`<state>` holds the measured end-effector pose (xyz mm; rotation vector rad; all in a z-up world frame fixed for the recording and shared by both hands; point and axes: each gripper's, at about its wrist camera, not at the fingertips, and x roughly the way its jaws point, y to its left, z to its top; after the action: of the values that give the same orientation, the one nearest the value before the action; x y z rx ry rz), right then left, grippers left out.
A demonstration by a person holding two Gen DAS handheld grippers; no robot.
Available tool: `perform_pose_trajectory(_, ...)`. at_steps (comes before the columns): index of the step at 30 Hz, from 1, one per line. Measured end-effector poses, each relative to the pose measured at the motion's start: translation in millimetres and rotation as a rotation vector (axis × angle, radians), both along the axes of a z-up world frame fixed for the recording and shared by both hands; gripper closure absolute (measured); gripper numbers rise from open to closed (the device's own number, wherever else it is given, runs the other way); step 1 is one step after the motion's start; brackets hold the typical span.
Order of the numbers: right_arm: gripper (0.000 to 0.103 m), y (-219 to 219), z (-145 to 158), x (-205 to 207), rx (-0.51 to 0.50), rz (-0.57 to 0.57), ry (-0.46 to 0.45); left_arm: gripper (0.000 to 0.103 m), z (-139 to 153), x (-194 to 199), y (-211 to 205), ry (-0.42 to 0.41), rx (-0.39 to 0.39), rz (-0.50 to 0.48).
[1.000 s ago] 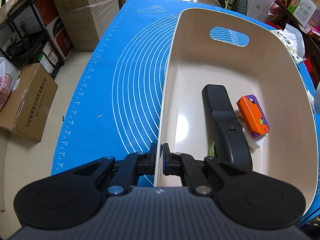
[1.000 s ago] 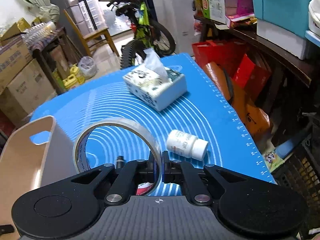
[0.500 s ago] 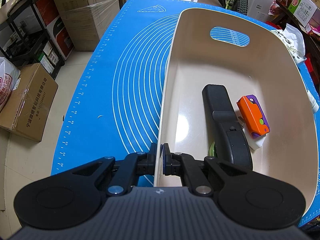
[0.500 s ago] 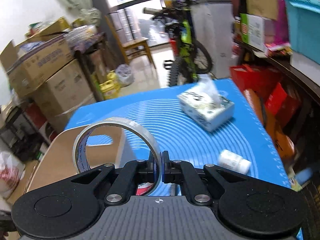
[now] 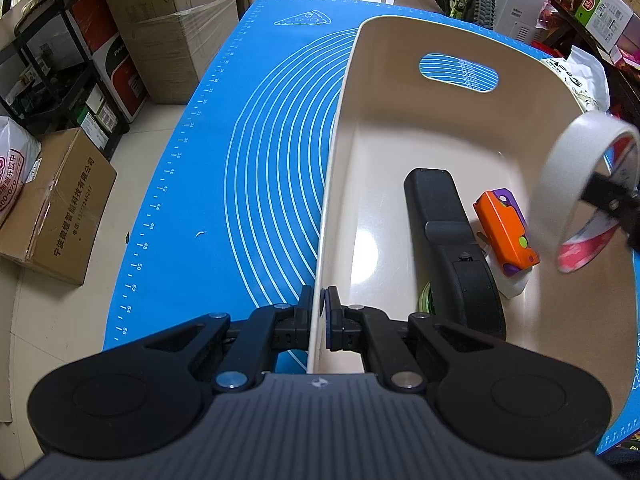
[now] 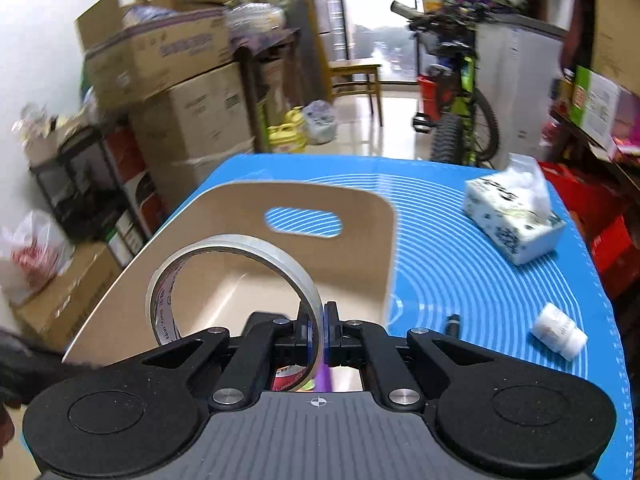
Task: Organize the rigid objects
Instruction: 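Carry the tape roll into the beige bin and release it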
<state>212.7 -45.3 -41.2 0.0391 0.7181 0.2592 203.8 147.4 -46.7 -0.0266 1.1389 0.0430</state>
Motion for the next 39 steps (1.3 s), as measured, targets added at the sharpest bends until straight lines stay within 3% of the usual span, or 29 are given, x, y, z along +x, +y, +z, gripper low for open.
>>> perform_pose_trajectory(16, 0.084, 38.5, -27.6, -1.8, -0.120, 0.104, 0.122, 0.096, 0.8, 0.6, -2.4, -0.001, 0.010, -0.003)
perform_pose_trajectory(17, 0.082, 37.3, -27.5, -0.8, -0.102, 0.097, 0.135, 0.096, 1.0, 0.6, -2.3, -0.001, 0.010, -0.003)
perform_pose_trajectory(18, 0.071, 35.4, -26.6, -0.2, -0.080, 0.093, 0.145, 0.096, 0.7, 0.6, -2.6, 0.000, 0.010, -0.003)
perform_pose_trajectory(23, 0.057, 27.9, -17.7, -2.7, -0.029, 0.096, 0.127, 0.096, 1.2, 0.4, -2.8, 0.000, 0.011, -0.003)
perform_pose_trajectory(26, 0.042, 23.8, -7.0, -4.1, -0.011, 0.086, 0.100, 0.096, 1.1, 0.4, -2.9, 0.000, 0.010, -0.003)
perform_pose_trajectory(31, 0.040, 6.5, 15.4, -6.5, 0.025, 0.067, 0.023, 0.096, 1.5, 0.7, -2.7, 0.000, 0.011, -0.004)
perform_pose_trajectory(39, 0.019, -30.4, 32.3, -6.8, -0.023, 0.037, -0.092, 0.096, 1.6, 0.9, -3.1, 0.000, 0.012, -0.004)
